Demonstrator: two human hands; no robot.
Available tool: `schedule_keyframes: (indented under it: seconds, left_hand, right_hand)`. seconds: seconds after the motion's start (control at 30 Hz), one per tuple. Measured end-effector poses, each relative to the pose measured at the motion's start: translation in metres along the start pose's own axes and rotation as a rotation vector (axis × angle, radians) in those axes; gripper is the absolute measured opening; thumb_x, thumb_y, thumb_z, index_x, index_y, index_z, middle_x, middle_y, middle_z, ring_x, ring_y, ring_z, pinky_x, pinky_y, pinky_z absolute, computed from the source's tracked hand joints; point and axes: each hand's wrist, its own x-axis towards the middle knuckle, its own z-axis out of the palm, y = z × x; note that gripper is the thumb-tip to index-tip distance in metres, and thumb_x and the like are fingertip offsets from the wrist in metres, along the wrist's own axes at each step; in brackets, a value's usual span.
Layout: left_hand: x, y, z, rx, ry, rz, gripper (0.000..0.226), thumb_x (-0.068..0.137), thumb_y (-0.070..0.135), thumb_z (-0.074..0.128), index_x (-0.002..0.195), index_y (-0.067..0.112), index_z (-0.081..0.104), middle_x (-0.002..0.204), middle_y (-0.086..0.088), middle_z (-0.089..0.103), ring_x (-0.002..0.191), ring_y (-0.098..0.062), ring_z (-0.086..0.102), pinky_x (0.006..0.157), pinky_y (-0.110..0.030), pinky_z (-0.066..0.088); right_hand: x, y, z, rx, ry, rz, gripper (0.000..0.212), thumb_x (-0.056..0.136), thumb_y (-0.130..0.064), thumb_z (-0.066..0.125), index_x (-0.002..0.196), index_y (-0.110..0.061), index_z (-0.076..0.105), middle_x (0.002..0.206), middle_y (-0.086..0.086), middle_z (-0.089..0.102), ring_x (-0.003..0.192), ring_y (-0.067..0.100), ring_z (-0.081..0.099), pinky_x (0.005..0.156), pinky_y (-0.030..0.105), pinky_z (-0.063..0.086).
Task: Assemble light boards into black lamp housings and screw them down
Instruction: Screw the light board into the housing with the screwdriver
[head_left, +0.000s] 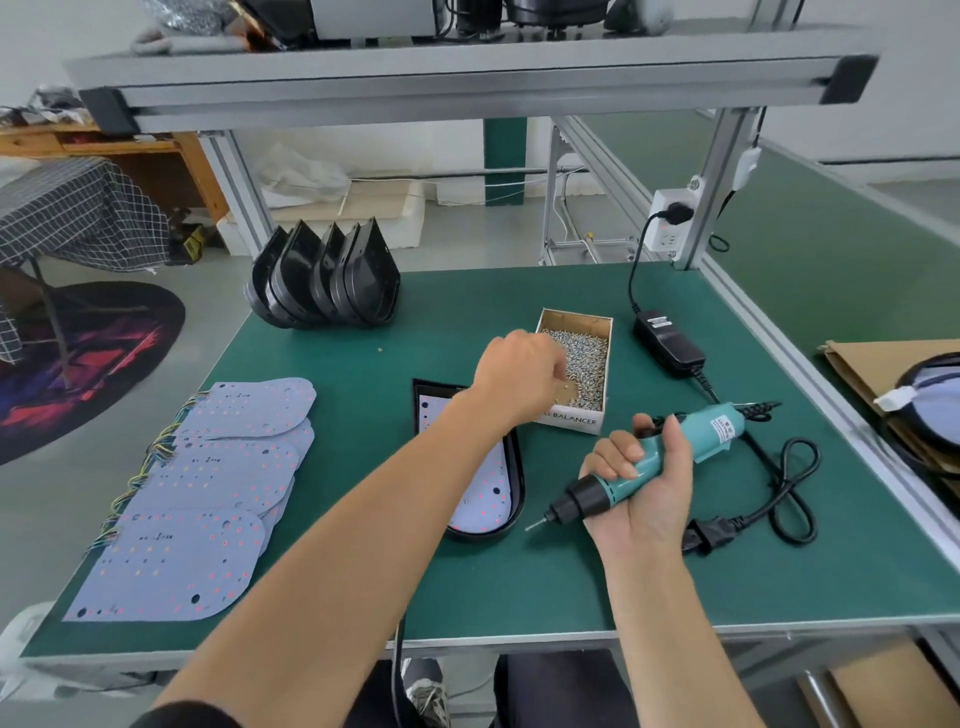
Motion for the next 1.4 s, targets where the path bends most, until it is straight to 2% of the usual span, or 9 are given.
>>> schedule_keyframes:
  seconds: [0.27, 0.57, 0.77, 0.9, 0.97, 1.03, 1.1, 1.23, 1.4]
  left_hand:
    - [0.028, 0.001, 0.006, 0.167, -0.218, 0.045, 0.022, 0.092, 0.013, 0.067, 0.104, 0.023, 0.081, 0.113, -0.005, 0.075, 0.104, -0.030, 0.068, 0.078, -0.031, 0.046]
    - [0.033, 0.005, 0.006, 0.267, -0.233, 0.097, 0.021, 0.090, 0.010, 0.066, 0.100, 0.020, 0.081, 0.101, -0.006, 0.072, 0.082, -0.027, 0.056, 0.073, -0.031, 0.040]
    - [0.033, 0.006, 0.009, 0.286, -0.185, 0.114, 0.019, 0.090, 0.008, 0.061, 0.095, 0.015, 0.078, 0.087, -0.006, 0.065, 0.081, -0.029, 0.058, 0.068, -0.032, 0.035]
    - [0.023, 0.000, 0.004, 0.021, -0.027, 0.064, 0.018, 0.093, 0.017, 0.059, 0.097, 0.013, 0.076, 0.098, -0.006, 0.073, 0.102, -0.028, 0.062, 0.082, -0.035, 0.051]
    - [0.004, -0.002, -0.004, -0.237, 0.092, 0.042, 0.013, 0.094, 0.015, 0.061, 0.089, 0.012, 0.073, 0.086, 0.004, 0.070, 0.095, -0.018, 0.062, 0.082, -0.034, 0.050]
    - [-0.030, -0.003, -0.011, -0.488, 0.193, -0.012, 0.014, 0.095, 0.016, 0.066, 0.081, 0.013, 0.068, 0.069, 0.014, 0.061, 0.071, -0.001, 0.055, 0.066, -0.020, 0.043]
    - [-0.073, -0.004, -0.015, -0.633, 0.228, -0.070, 0.020, 0.096, 0.020, 0.066, 0.077, 0.017, 0.063, 0.061, 0.014, 0.053, 0.058, -0.003, 0.045, 0.057, -0.014, 0.035]
    - [-0.155, -0.005, -0.011, -0.884, 0.254, -0.212, 0.020, 0.092, 0.033, 0.061, 0.074, 0.028, 0.060, 0.065, 0.014, 0.052, 0.060, -0.006, 0.040, 0.057, -0.014, 0.035]
    - [-0.199, 0.000, -0.007, -1.162, 0.448, -0.369, 0.015, 0.089, 0.032, 0.067, 0.080, 0.020, 0.070, 0.072, 0.004, 0.061, 0.067, -0.007, 0.047, 0.062, -0.016, 0.039]
  right_hand:
    - [0.003, 0.001, -0.001, -0.008, -0.013, 0.007, 0.027, 0.098, -0.037, 0.060, 0.081, -0.018, 0.066, 0.058, -0.007, 0.041, 0.043, 0.005, 0.036, 0.043, 0.018, 0.035]
    - [0.001, 0.002, 0.000, -0.015, -0.007, 0.004, 0.026, 0.100, -0.036, 0.058, 0.082, -0.018, 0.064, 0.058, -0.007, 0.041, 0.043, 0.005, 0.036, 0.043, 0.018, 0.035]
    - [0.001, 0.003, 0.000, -0.023, -0.003, -0.009, 0.025, 0.099, -0.036, 0.060, 0.082, -0.018, 0.064, 0.058, -0.006, 0.041, 0.043, 0.006, 0.036, 0.043, 0.018, 0.035]
    - [0.001, 0.002, 0.000, -0.020, 0.017, -0.012, 0.022, 0.097, -0.036, 0.062, 0.084, -0.018, 0.064, 0.060, -0.006, 0.040, 0.044, 0.006, 0.037, 0.043, 0.019, 0.037]
    - [0.001, 0.001, -0.001, -0.014, 0.028, -0.021, 0.023, 0.098, -0.037, 0.062, 0.085, -0.018, 0.064, 0.060, -0.007, 0.040, 0.045, 0.006, 0.036, 0.044, 0.019, 0.037]
    - [0.000, 0.001, 0.000, -0.016, 0.023, -0.021, 0.021, 0.098, -0.037, 0.062, 0.087, -0.018, 0.064, 0.060, -0.007, 0.039, 0.045, 0.006, 0.036, 0.044, 0.018, 0.037]
    - [-0.002, 0.000, 0.003, -0.021, 0.013, -0.024, 0.019, 0.093, -0.037, 0.064, 0.090, -0.019, 0.063, 0.061, -0.008, 0.038, 0.045, 0.005, 0.035, 0.044, 0.018, 0.036]
    - [-0.010, 0.002, 0.018, 0.051, -0.043, -0.017, 0.015, 0.092, -0.034, 0.067, 0.089, -0.020, 0.061, 0.063, -0.010, 0.041, 0.047, 0.004, 0.038, 0.046, 0.017, 0.038]
    - [-0.020, 0.005, 0.052, 0.155, -0.169, 0.009, 0.017, 0.096, -0.033, 0.063, 0.085, -0.020, 0.061, 0.060, -0.011, 0.044, 0.046, 0.003, 0.041, 0.046, 0.016, 0.040]
